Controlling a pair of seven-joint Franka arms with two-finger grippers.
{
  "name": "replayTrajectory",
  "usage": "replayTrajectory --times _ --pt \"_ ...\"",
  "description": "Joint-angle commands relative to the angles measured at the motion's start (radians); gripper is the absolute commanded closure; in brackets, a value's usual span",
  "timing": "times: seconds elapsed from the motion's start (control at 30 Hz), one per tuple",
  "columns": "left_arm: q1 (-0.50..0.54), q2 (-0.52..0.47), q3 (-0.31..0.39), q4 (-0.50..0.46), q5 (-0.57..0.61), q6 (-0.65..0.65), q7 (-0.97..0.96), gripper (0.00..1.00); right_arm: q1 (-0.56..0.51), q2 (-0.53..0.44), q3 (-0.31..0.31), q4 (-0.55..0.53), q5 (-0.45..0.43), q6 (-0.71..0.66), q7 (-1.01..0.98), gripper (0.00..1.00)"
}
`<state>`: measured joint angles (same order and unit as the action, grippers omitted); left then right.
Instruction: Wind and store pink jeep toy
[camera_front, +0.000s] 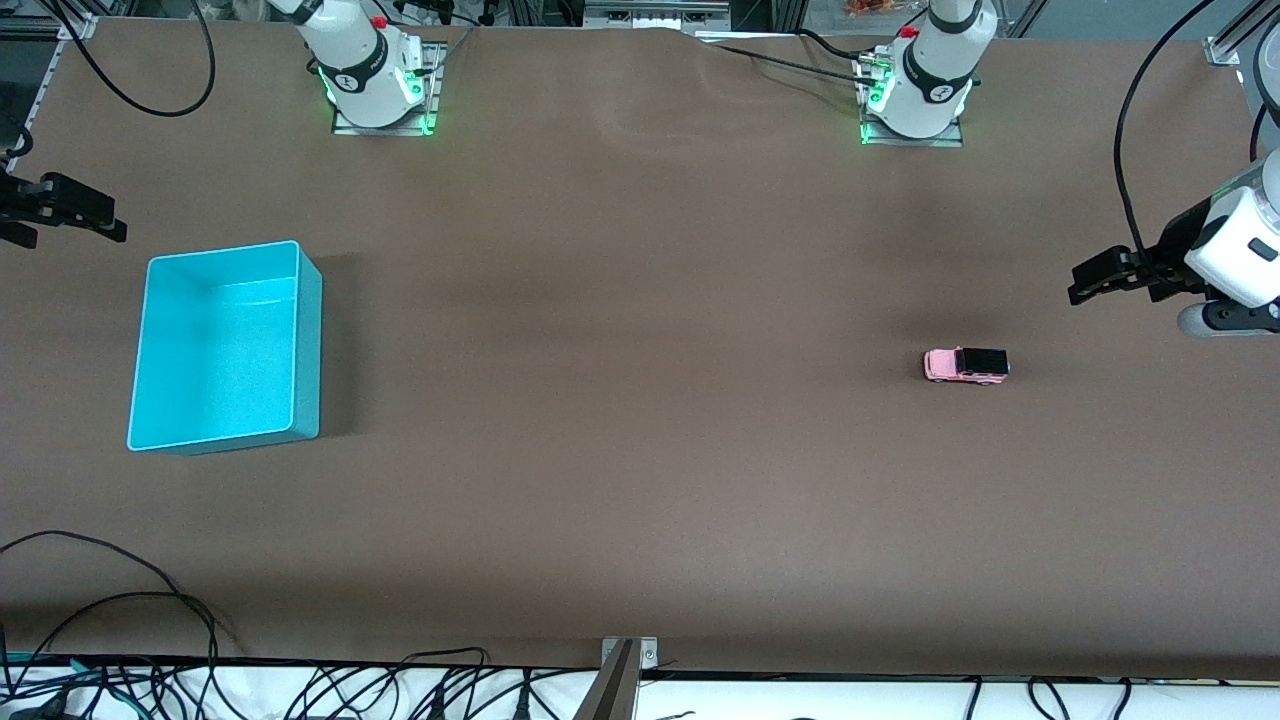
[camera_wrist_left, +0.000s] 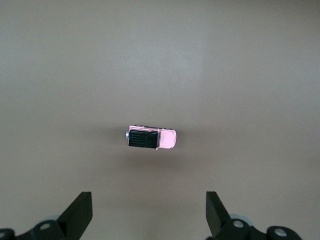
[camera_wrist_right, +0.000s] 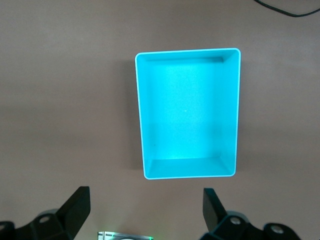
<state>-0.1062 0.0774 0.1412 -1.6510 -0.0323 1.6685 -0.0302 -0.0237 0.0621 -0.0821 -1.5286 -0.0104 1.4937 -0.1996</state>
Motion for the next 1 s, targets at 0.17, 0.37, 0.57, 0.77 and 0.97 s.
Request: replayTrajectory --times 0.17,0.37,0.57,0.77,0.97 --pt "0.002 0.008 0.001 0.008 0.0 -0.01 0.009 0.0 0.002 0.004 -0.004 0.027 -0.014 -0.026 -0.017 0.0" --pt "0.002 0.008 0.003 0.005 -0.001 -0.01 0.009 0.0 0.002 0.004 -0.004 0.027 -0.014 -0.026 -0.017 0.0" --pt "0.003 0.007 0.001 0.002 -0.001 -0.01 0.009 0.0 0.002 0.004 -0.004 0.027 -0.014 -0.026 -0.017 0.0" --pt "0.003 0.007 0.003 0.002 0.0 -0.01 0.009 0.0 0.002 0.004 -0.004 0.027 -0.014 -0.027 -0.017 0.0" --pt "0.003 0.007 0.001 0.0 0.0 -0.01 0.009 0.0 0.002 0.004 -0.004 0.027 -0.014 -0.027 -0.017 0.0"
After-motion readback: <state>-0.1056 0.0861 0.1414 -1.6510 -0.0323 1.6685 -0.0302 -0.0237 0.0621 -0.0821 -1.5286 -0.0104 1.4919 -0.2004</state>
